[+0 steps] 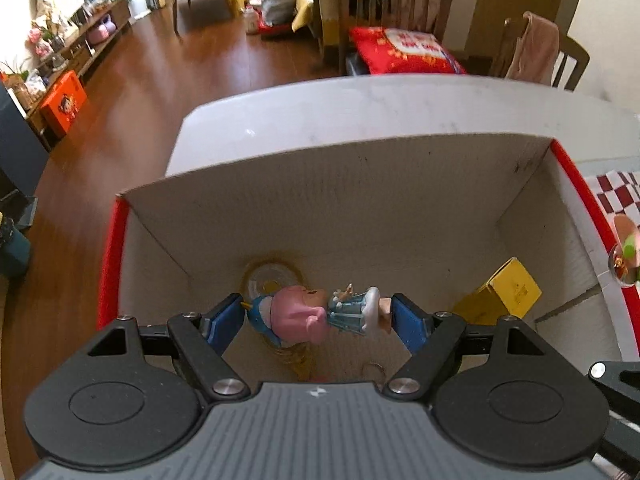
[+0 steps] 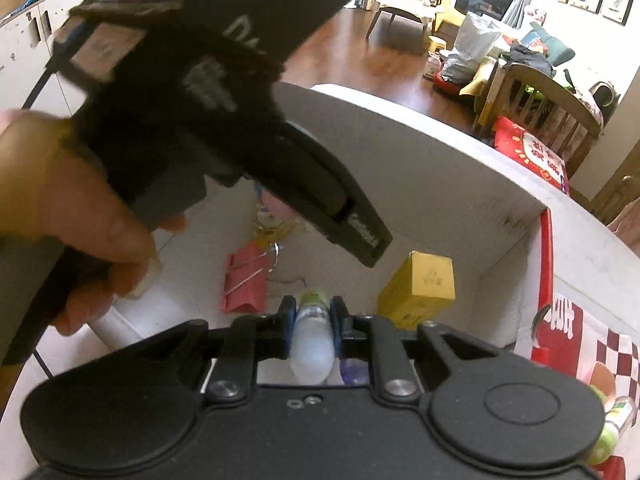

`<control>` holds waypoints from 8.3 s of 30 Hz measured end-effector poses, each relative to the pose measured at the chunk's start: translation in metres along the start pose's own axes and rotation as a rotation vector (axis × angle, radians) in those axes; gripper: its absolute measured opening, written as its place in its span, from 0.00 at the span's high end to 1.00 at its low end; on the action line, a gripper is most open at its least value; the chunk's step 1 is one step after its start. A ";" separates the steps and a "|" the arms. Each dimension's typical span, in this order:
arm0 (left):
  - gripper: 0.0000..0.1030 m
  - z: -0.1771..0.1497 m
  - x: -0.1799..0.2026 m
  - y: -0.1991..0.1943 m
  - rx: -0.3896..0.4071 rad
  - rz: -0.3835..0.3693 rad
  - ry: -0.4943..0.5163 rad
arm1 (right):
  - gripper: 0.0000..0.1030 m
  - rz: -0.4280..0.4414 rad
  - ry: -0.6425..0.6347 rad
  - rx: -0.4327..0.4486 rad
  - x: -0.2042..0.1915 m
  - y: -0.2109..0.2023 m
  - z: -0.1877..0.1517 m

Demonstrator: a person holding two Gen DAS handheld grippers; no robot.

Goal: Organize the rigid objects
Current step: 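Open both grippers to drop the doll figure and marker into the box, then move both tools back over the remaining items on the cloth, then grasp the blue-white astronaut figure with left gripper while right grasps the toothpick jar, then carry the astronaut figure and toothpick jar with both grippers into the box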

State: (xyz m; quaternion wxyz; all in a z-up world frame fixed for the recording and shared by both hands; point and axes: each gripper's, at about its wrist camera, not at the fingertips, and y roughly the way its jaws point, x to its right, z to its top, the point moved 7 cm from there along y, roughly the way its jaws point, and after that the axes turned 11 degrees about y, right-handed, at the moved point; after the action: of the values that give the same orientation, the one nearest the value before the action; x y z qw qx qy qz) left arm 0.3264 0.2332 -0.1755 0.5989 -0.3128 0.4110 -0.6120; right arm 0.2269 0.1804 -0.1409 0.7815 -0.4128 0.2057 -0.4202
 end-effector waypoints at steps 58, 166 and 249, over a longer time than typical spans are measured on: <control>0.22 -0.038 0.058 -0.159 0.279 -0.006 -0.037 | 0.16 0.204 0.186 0.173 0.075 -0.158 -0.052; 0.66 0.011 0.358 0.018 0.233 -0.104 0.199 | 0.18 0.122 0.198 0.099 0.376 -0.061 -0.112; 0.66 -0.032 -0.013 -0.073 0.203 -0.015 -0.087 | 0.19 0.006 -0.045 0.119 0.039 -0.026 0.034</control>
State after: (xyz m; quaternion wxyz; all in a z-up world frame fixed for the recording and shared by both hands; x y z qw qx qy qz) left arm 0.2644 0.2465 -0.1246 0.6402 -0.2801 0.3180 -0.6408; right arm 0.2587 0.1556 -0.0989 0.8102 -0.3747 0.1638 -0.4200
